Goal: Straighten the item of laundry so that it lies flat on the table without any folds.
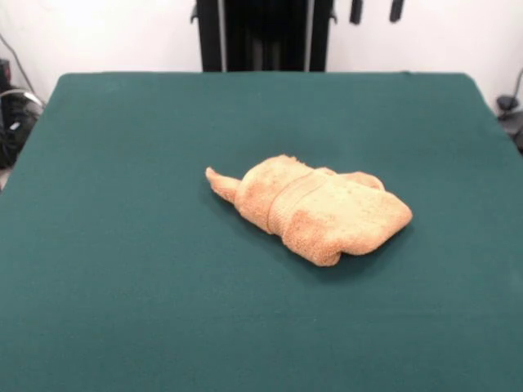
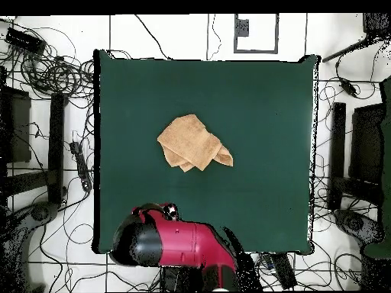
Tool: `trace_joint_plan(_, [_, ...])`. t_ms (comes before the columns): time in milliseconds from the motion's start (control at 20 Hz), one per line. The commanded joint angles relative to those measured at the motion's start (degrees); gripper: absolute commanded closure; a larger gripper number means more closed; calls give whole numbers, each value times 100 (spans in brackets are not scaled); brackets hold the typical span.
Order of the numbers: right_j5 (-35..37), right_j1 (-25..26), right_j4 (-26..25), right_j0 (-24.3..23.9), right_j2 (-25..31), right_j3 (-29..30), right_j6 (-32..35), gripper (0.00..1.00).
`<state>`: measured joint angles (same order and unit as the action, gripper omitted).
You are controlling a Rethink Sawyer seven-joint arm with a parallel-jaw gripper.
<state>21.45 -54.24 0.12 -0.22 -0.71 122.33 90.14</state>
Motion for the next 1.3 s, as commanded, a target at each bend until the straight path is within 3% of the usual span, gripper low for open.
trace_joint_plan(50, [-735, 1045, 25, 175, 110, -273, 1232, 0])
trace_joint_plan(750, [-1480, 2129, 65, -94, 204, -724, 989, 0])
trace_joint_plan(1300, [-1298, 2327, -69, -304, 141, -1056, 727, 0])
